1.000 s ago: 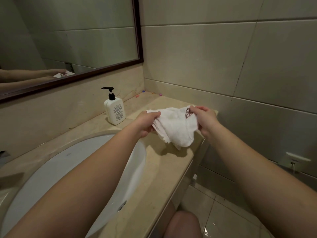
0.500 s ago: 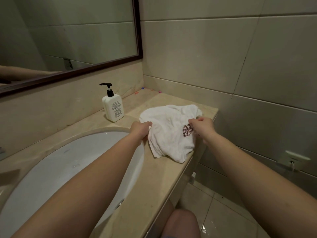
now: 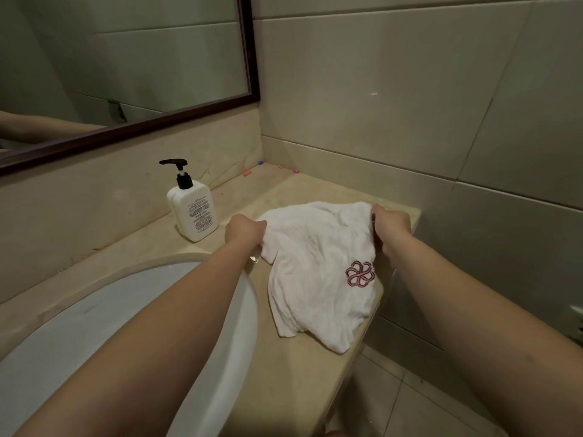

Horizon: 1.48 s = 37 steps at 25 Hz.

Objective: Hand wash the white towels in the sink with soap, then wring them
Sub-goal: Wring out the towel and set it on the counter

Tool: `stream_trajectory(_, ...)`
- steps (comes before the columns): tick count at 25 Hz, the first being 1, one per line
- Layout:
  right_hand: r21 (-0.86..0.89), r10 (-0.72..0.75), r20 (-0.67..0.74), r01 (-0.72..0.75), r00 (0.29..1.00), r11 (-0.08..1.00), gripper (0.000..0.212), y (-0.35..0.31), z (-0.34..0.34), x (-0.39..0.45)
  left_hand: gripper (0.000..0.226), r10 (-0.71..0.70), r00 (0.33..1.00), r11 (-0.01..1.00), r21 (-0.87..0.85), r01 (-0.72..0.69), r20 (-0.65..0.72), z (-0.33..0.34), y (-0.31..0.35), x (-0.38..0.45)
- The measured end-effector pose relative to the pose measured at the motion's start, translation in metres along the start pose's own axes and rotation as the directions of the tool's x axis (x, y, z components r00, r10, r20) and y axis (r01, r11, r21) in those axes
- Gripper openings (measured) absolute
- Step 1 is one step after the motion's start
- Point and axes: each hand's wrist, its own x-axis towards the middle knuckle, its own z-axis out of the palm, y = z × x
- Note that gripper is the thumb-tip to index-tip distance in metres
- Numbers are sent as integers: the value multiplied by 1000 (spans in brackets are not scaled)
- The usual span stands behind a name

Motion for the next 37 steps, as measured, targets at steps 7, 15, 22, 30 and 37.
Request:
stream_trajectory(7, 15, -107, 80, 106, 991, 994, 28, -12, 13, 3, 6, -24, 997, 991, -127, 33, 73, 2, 7, 19)
stream_trajectory(15, 82, -297, 162, 287, 941, 954, 22, -13, -1, -37, 15, 139, 971, 954, -288, -79, 196, -14, 24, -11)
stream_trajectory(22, 343, 59, 280, -158, 958, 926, 28, 5, -21, -75, 14, 321, 934, 930, -237, -279, 158, -11, 24, -66)
stream_trajectory(30, 121, 181, 398, -248, 899, 961, 14, 9, -39, -100, 21, 206, 934, 918, -388, -82, 290, -6, 5, -111)
stream_trajectory(37, 31, 145, 252, -158, 957, 987, 28, 6, -46, -105, 32, -101, 887, 853, -420, 310, 450, -16, 1, -118)
